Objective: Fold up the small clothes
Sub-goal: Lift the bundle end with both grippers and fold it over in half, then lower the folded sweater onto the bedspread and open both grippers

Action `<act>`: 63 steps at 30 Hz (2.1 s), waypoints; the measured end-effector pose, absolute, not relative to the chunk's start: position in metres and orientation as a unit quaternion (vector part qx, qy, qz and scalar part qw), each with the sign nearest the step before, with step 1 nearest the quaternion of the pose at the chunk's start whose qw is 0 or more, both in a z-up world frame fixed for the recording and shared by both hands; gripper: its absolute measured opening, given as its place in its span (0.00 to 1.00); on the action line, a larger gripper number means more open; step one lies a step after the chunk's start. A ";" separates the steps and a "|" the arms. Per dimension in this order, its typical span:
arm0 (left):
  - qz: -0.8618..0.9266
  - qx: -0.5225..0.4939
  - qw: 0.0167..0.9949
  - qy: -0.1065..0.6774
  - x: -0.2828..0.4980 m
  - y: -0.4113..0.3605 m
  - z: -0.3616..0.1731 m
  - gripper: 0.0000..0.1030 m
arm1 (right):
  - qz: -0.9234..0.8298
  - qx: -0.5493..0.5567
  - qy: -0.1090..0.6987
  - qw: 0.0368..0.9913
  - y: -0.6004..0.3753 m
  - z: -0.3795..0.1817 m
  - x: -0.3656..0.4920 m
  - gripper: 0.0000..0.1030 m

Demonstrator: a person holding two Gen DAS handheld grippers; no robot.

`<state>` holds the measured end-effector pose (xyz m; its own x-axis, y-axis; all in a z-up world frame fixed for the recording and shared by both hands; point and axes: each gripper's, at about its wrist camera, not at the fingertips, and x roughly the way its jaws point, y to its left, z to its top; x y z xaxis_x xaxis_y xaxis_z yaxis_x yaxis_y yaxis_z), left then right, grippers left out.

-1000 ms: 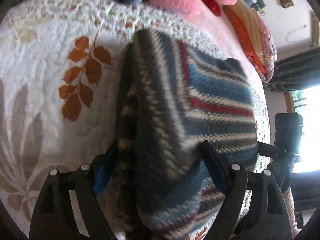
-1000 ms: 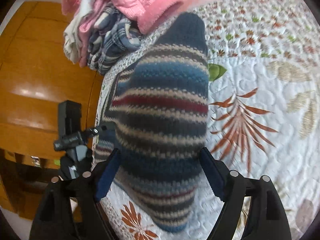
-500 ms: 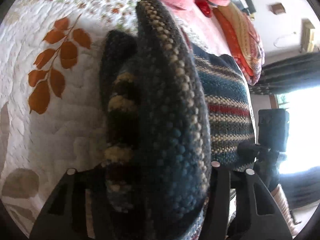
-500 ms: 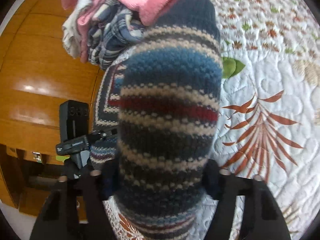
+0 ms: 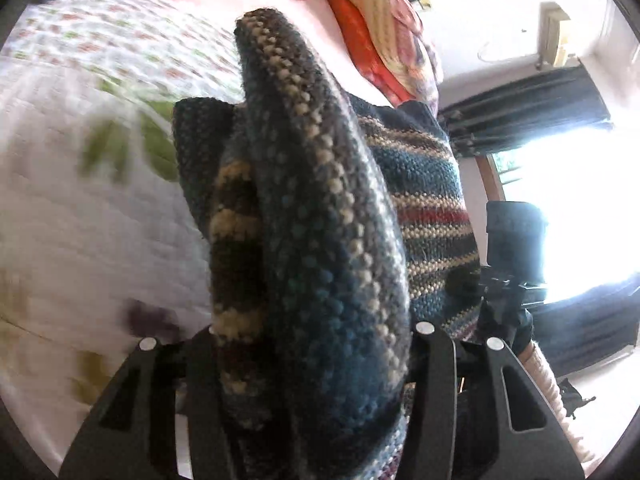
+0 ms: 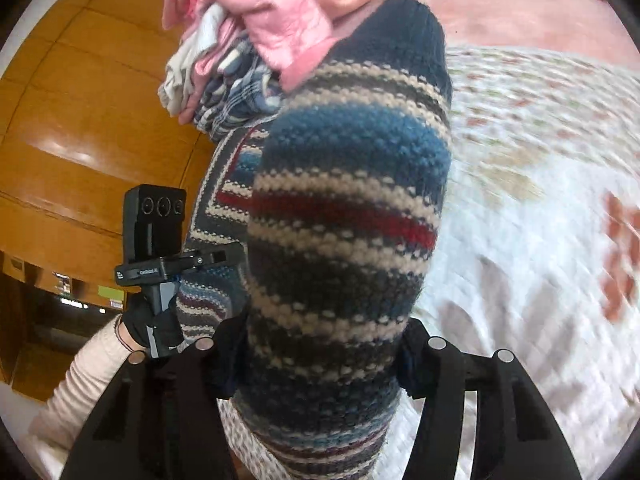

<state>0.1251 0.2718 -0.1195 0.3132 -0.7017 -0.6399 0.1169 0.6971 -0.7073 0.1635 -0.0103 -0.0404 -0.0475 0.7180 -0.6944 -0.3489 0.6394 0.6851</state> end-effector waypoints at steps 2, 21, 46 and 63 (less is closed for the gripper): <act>-0.271 -0.275 0.757 0.527 0.123 0.248 -0.127 0.45 | 0.388 0.163 0.607 0.674 -0.037 -0.045 0.155 0.57; -0.222 -0.285 0.771 0.525 0.093 0.211 -0.206 0.58 | 0.335 0.193 0.665 0.639 -0.100 -0.134 0.137 0.79; -0.017 -0.110 0.865 0.489 -0.043 0.196 -0.123 0.67 | 0.251 0.101 0.580 0.768 -0.108 -0.042 -0.007 0.66; -0.006 -0.100 0.843 0.529 -0.039 0.215 -0.175 0.79 | 0.175 0.036 0.653 0.736 -0.098 -0.117 0.014 0.64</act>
<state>-0.0392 0.2150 -0.1752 0.4410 -0.1162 -0.8899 -0.0962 0.9798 -0.1756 0.0141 -0.0981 -0.1171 0.0854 0.3047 -0.9486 -0.2113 0.9360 0.2816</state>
